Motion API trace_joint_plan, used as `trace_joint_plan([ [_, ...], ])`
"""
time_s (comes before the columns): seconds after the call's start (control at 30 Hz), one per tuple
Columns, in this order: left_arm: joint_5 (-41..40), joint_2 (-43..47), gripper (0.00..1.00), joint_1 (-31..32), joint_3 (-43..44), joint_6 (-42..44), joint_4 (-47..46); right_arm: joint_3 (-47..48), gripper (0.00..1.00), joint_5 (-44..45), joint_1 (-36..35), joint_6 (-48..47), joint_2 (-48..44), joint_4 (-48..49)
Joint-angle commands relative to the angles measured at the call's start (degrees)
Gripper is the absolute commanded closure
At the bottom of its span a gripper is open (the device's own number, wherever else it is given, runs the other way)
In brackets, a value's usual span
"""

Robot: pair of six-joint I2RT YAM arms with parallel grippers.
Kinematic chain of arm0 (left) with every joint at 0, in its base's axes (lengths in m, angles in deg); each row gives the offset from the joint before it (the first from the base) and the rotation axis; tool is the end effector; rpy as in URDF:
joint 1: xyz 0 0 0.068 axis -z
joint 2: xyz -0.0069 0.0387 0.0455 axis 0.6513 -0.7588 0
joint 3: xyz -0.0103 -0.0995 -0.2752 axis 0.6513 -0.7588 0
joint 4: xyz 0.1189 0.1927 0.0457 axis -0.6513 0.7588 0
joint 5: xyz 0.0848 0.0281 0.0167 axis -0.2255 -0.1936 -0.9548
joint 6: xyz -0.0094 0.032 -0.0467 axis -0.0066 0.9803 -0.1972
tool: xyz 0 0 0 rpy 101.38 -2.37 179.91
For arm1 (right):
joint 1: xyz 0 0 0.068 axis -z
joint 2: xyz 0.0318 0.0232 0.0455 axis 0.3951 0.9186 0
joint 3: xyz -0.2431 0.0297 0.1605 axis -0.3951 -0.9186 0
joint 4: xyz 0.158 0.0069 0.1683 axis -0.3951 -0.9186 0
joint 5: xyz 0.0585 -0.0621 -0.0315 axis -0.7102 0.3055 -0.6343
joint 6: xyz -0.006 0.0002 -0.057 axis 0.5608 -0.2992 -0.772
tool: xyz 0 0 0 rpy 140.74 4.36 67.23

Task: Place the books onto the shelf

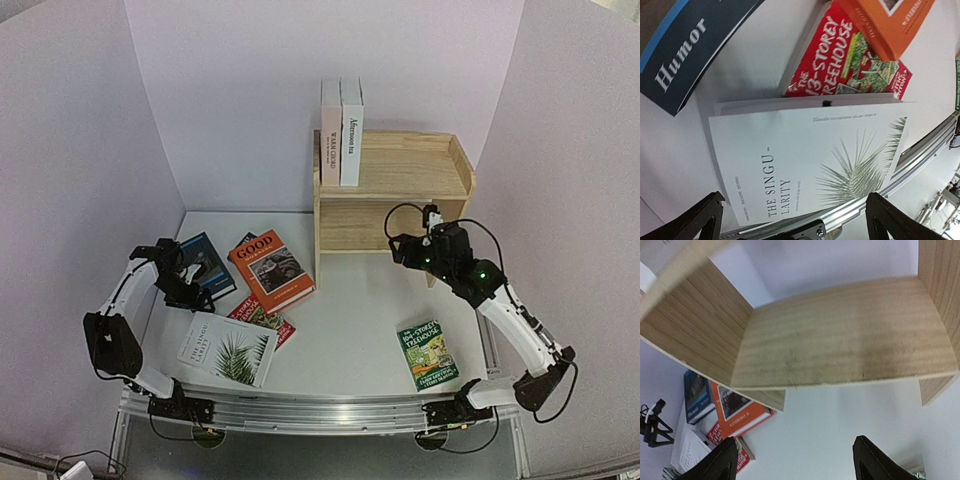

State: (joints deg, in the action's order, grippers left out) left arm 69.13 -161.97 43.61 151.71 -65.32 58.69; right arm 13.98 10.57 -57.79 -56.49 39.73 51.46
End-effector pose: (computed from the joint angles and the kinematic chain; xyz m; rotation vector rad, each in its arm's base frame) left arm 0.2305 -0.0264 0.2925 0.4594 2.9600 -0.5349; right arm 0.2083 0.1315 0.4291 0.0806 2.0248 0.4877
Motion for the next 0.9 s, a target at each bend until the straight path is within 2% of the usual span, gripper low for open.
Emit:
trace_joint_plan([
  [0.0,0.38,-3.61,0.0,-6.84,-0.98,7.61,5.74,-3.63,0.23,-1.47,-2.43,3.51,-1.45,-3.23],
  [0.1,-5.2,-5.87,0.0,-7.56,-5.96,11.26,1.28,-5.83,0.23,-3.17,-3.94,5.22,0.51,-3.3],
  [0.2,-5.79,-6.97,0.0,-7.68,-9.49,15.09,-3.28,-6.33,0.23,-4.45,-5.18,6.21,3.34,-3.3],
  [0.4,1.26,-12.06,0.0,-9.45,-9.05,16.69,-5.69,-3.07,0.23,-7.4,-8.04,4.71,9.92,-3.14],
  [0.53,2.56,-16.65,0.03,-9.41,-7.56,16.73,-6.25,-0.66,0.23,-9.92,-9.85,3.4,13.49,-2.98],
  [0.57,3.12,-17.45,0.06,-9.42,-7.23,17.07,-5.9,-0.23,0.23,-10.5,-10.39,3.16,14.13,-2.94],
  [0.7,8.17,-18.34,0.29,-9.43,-5.51,17.84,-2.77,1.31,0.23,-12.07,-12.38,2.4,17.36,-2.14],
  [0.87,13.46,-19.98,0.8,-9.42,-3.26,19.29,1.7,4.55,0.23,-16.25,-14.62,0.89,23.0,-0.35],
])
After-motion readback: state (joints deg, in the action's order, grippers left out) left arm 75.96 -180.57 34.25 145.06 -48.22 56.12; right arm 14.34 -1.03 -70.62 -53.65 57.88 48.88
